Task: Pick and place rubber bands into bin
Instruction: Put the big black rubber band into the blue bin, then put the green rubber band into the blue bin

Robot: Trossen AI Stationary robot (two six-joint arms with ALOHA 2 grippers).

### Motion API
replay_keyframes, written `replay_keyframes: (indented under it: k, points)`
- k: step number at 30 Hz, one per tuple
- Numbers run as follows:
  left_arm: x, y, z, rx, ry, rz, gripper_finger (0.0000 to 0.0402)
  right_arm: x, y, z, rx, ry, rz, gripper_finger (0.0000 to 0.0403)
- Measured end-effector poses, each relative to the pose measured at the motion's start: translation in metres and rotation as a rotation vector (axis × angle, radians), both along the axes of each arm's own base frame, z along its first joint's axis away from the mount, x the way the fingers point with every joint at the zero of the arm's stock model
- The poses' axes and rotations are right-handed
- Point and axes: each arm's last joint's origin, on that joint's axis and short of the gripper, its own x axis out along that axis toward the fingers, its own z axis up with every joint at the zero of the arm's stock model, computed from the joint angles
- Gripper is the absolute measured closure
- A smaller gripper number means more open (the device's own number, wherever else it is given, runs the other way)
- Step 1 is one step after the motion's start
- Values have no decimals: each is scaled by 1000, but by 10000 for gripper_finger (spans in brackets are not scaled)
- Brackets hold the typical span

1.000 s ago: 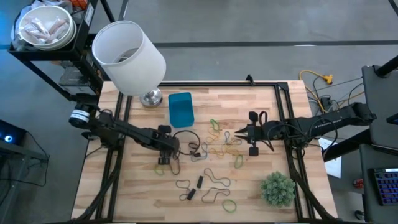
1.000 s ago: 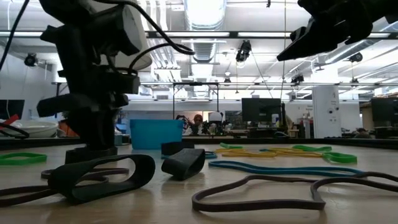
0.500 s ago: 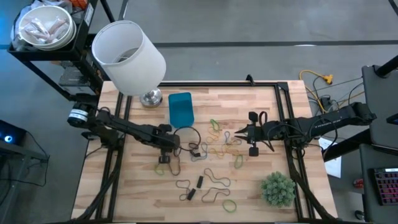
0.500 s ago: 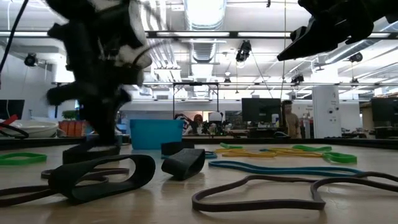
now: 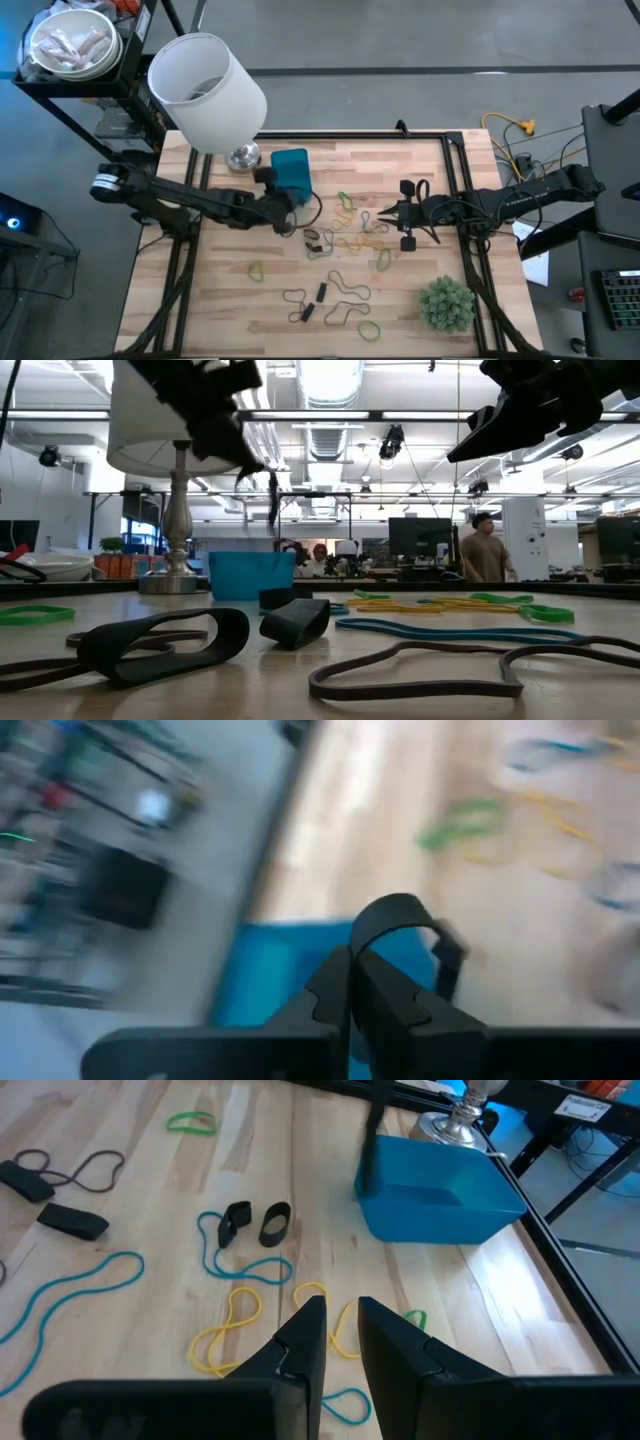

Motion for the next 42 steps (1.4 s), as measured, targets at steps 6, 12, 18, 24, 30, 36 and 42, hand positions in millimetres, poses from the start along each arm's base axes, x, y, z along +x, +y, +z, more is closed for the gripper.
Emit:
replay_keyframes:
  k: [6, 12, 18, 24, 30, 36, 42]
  points:
    - [8, 12, 14, 207, -25, 72, 402, 0, 0, 0, 0, 0, 0, 346]
    - [9, 44, 7, 212, 10, 181, 402, 0, 0, -1, 2, 1, -1, 346]
    - [15, 72, -10, 151, 66, 196, 402, 0, 0, -1, 3, 3, -2, 346]
    - [24, 85, -33, 59, 124, 162, 402, 0, 0, -2, 3, 4, -1, 346]
    - [31, 87, -50, -31, 205, 103, 388, -1, 0, -4, -1, 12, 1, 346]
    - [32, 87, -53, -51, 202, 106, 313, -2, -1, -7, -16, 23, 6, 346]
    - [32, 86, -52, -54, 207, 108, 255, -2, 0, -7, -16, 24, 7, 346]
